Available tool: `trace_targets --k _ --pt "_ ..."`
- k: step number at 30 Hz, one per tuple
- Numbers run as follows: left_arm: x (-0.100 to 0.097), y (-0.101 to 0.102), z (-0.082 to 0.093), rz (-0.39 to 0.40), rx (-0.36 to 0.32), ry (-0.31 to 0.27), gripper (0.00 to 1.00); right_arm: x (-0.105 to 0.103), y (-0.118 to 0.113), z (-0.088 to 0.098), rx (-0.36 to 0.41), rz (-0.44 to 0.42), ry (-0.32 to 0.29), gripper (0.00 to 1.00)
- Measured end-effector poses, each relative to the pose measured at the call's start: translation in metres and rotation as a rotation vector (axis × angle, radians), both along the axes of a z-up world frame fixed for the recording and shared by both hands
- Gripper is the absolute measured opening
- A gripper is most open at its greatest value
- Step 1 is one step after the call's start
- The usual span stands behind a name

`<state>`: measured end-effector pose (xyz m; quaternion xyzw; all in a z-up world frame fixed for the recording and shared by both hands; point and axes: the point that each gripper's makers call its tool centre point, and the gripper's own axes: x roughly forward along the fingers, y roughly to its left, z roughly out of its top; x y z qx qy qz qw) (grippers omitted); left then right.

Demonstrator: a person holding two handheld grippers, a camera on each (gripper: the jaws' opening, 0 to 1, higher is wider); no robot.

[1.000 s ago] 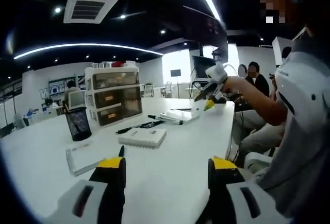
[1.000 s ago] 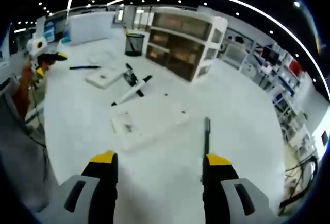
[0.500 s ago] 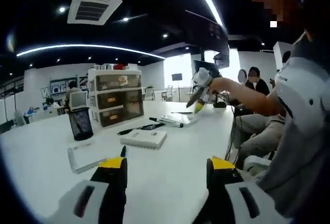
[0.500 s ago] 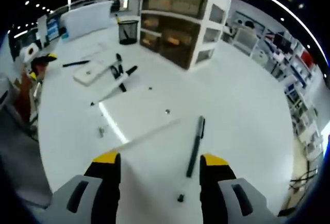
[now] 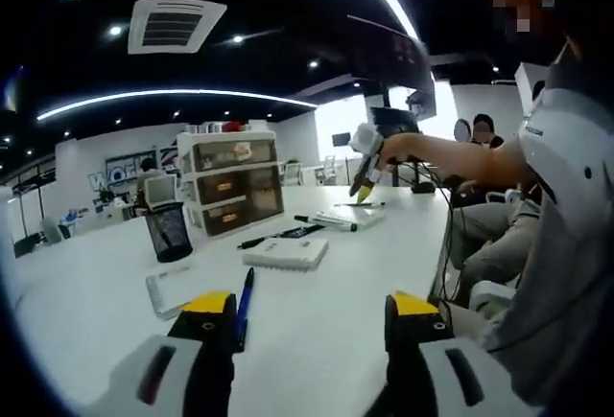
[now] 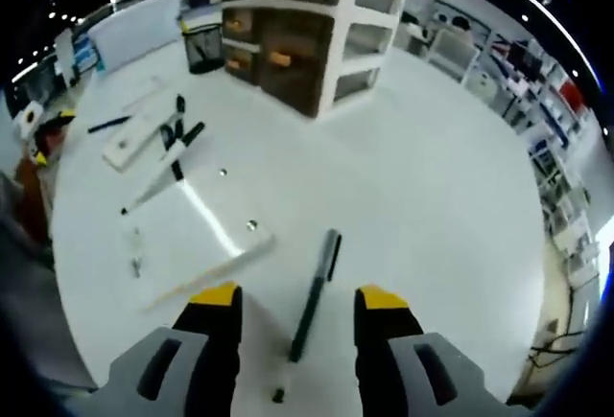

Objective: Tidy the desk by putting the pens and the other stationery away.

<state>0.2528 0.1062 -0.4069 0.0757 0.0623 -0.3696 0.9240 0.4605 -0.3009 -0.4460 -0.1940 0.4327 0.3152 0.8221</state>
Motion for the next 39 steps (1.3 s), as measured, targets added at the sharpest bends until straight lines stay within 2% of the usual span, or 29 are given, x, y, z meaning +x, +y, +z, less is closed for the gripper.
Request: trace_targets --k 7,10,16,17,22,26,30,33,39 --pt "0.000 0.011 -0.001 0.040 0.003 0.006 0.62 0.001 0.001 -0.007 -0.026 -0.002 0.032 0.38" --pt "-0.001 0.010 -0.001 0.037 0.011 0.012 0.62 0.000 0.000 -0.012 -0.064 0.012 0.040 0.35" --pt "0.002 0.007 0.003 0.055 0.032 -0.003 0.62 0.005 -0.001 -0.022 -0.073 -0.011 0.084 0.31" --pt "0.002 0.006 0.004 0.054 0.030 -0.005 0.62 0.005 0.002 -0.020 -0.047 -0.012 0.090 0.28" --pt "0.000 0.000 0.000 0.036 0.042 0.012 0.62 0.001 0.002 -0.019 -0.041 -0.029 0.119 0.25" --pt "0.000 -0.001 -0.003 0.033 0.053 0.023 0.62 -0.002 0.003 -0.019 -0.034 -0.024 0.120 0.25" --pt "-0.001 -0.005 -0.001 0.023 0.046 0.020 0.62 -0.002 0.003 -0.020 -0.026 -0.059 0.117 0.22" --pt "-0.001 -0.009 -0.003 0.014 0.053 0.025 0.62 0.007 -0.002 -0.020 -0.027 -0.085 0.122 0.19" --pt "-0.001 -0.009 -0.007 0.015 0.055 0.040 0.62 0.011 -0.008 -0.020 -0.015 -0.095 0.130 0.10"
